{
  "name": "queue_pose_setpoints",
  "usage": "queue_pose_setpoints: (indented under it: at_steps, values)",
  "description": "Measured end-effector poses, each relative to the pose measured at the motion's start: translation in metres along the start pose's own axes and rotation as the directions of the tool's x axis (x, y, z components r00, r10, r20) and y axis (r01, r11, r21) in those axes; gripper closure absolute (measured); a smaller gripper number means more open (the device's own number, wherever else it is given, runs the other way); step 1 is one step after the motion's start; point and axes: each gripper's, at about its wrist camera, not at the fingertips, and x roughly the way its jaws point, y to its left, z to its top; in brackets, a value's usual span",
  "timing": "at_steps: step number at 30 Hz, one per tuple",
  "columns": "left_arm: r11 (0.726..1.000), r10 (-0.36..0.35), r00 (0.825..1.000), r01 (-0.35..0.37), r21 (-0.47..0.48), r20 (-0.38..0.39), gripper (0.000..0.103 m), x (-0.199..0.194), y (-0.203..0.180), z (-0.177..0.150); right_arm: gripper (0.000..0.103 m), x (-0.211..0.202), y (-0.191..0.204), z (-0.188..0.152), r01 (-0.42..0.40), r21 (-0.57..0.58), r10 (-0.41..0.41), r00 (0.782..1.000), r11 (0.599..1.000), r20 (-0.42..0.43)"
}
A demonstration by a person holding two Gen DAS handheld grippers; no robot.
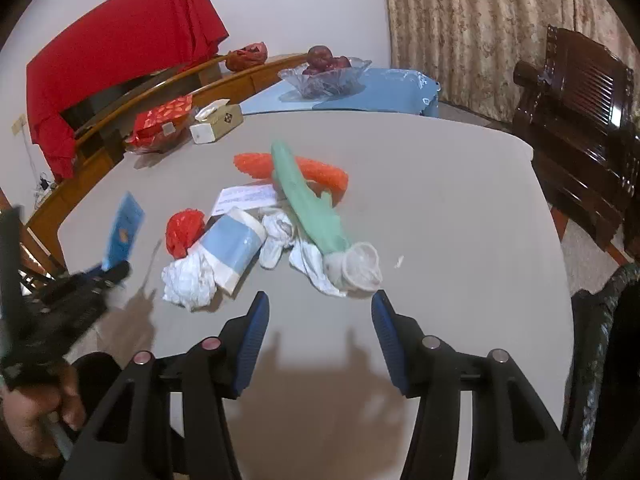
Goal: Collect trash
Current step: 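Grasp the white toothpaste tube with the left gripper and lift it, then grasp the second green glove with the right gripper and carry it toward the bin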
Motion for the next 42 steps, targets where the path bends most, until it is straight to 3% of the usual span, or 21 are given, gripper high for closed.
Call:
queue_pose_setpoints:
  at_steps: [6, 20, 23, 30, 32, 42]
  values:
    - [0.998, -0.042, 0.997, 0.04, 0.045, 0.063, 0.083, -0.009, -0.02, 0.008, 0.05, 0.019, 0.001, 0.013, 0.013, 0.001, -0.013, 1.0, 1.0, 0.007]
    - [0.991, -0.103, 0.992, 0.095, 0.095, 0.078, 0.083, 0.021, -0.028, 0.02, 0.053, 0.071, 0.002, 0.041, 0.022, 0.006, -0.022, 1.0, 1.0, 0.005]
    - [0.99, -0.113, 0.991, 0.106, 0.093, 0.068, 0.083, 0.024, -0.029, 0.018, 0.06, 0.081, 0.002, 0.044, 0.014, 0.002, -0.014, 1.0, 1.0, -0.007]
    - [0.99, -0.117, 0.991, 0.111, 0.091, 0.059, 0.083, 0.025, -0.029, 0.016, 0.092, 0.082, -0.001, 0.041, 0.0, -0.017, 0.0, 1.0, 1.0, -0.006]
    - [0.989, -0.117, 0.991, 0.111, 0.095, 0.06, 0.083, 0.023, -0.03, 0.015, 0.097, 0.076, -0.002, 0.042, -0.004, -0.015, 0.004, 1.0, 1.0, -0.002]
    - [0.984, -0.141, 0.988, 0.132, 0.12, 0.068, 0.083, 0.005, -0.041, 0.015, 0.099, 0.033, -0.013, 0.035, 0.014, 0.02, -0.014, 1.0, 1.0, 0.025]
